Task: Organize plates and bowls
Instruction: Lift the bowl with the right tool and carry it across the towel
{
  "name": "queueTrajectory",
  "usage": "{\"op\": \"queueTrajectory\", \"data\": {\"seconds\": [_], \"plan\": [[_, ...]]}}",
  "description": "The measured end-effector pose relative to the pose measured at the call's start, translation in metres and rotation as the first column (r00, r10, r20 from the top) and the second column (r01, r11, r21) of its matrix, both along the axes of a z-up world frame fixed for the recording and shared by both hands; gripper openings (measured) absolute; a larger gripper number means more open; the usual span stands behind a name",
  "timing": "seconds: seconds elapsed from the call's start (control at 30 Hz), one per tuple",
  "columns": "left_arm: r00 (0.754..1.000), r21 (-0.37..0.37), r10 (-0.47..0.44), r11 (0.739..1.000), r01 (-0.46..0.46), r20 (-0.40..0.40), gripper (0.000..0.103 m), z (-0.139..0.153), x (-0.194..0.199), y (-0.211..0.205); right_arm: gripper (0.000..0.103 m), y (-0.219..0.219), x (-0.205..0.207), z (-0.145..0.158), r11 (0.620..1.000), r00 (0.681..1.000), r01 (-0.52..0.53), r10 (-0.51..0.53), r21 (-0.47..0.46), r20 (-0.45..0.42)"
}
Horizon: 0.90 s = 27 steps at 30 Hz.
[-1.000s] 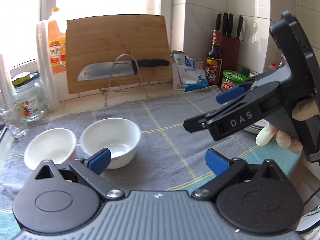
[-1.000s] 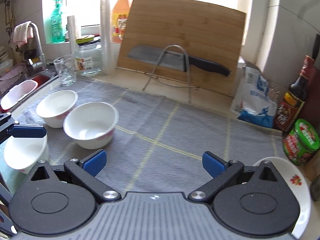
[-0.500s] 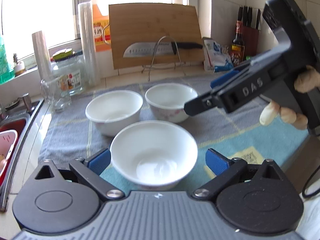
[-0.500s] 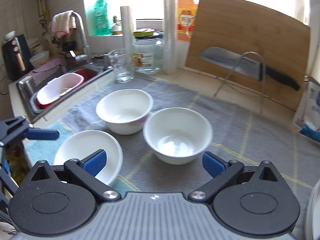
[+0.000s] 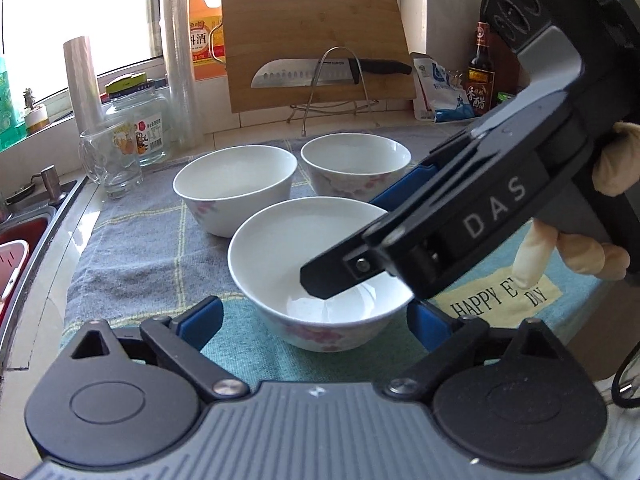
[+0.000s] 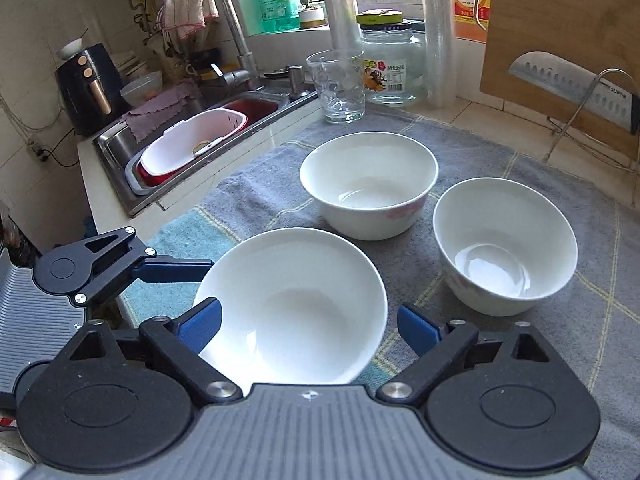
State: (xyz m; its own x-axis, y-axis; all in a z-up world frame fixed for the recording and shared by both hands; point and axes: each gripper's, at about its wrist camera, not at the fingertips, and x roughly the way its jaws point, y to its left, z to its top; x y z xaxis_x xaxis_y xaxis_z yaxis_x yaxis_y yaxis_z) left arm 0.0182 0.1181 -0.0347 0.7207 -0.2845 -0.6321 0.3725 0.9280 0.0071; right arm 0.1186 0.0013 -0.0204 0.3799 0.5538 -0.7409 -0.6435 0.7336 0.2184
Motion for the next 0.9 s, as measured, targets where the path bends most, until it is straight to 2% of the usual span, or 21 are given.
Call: {"op": "queueTrajectory", "data": {"seconds": [0.17,0.9], "plan": [[1.000,0.007,-0.028,1.000,0.027,0.009,0.088,-0.001,0.001,-0.005,0.087,-0.002,0.007,-0.002,1.000,0.999,0.000,0.001,0.019,-0.032],[0.998,0.009,-0.062,0.998,0.062,-0.004,0.088,0.005,0.005,-0.013,0.086,-0.017,0.008,0.006,0.997,0.997,0.032,-0.027,0.066,-0.076]]}}
